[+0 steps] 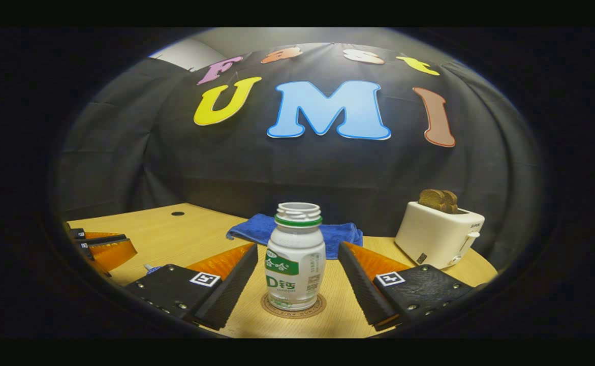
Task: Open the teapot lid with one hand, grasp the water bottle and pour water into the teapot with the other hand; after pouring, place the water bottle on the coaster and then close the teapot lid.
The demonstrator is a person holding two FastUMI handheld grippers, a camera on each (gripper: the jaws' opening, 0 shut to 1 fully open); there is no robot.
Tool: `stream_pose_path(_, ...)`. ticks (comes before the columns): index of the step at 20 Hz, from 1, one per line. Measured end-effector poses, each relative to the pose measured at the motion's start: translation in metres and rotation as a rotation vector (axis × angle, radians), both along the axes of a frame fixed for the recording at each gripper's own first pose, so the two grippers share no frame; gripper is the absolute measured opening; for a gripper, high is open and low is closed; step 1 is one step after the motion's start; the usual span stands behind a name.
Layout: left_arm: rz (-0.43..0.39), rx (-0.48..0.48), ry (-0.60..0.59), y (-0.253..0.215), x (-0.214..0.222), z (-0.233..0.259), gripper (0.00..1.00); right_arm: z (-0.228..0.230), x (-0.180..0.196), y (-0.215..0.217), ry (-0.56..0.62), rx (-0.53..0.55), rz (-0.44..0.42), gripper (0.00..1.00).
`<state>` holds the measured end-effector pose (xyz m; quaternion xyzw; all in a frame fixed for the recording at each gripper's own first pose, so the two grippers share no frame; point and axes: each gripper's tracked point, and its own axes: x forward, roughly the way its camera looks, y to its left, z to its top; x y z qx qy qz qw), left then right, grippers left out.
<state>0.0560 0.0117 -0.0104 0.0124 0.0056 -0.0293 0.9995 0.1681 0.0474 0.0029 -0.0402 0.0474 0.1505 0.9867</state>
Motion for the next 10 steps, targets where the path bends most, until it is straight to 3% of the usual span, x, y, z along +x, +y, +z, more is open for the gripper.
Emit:
stream_pose_path(3, -0.004, -0.005, -0.007, -0.002, -0.001, 0.003, 0.2, 0.001, -0.004, -0.003, 0.003, 0.023, -0.009, 0.96)
stream_pose_path(4, -0.007, -0.007, -0.009, -0.002, -0.003, 0.003, 0.0, 0.002, -0.007, -0.004, 0.004, 0.031, -0.01, 0.96)
stream_pose_path(10, -0.03, -0.015, -0.027, -0.011, -0.009, 0.01, 0.0, 0.01, -0.03, -0.01, -0.022, 0.046, -0.029, 0.96)
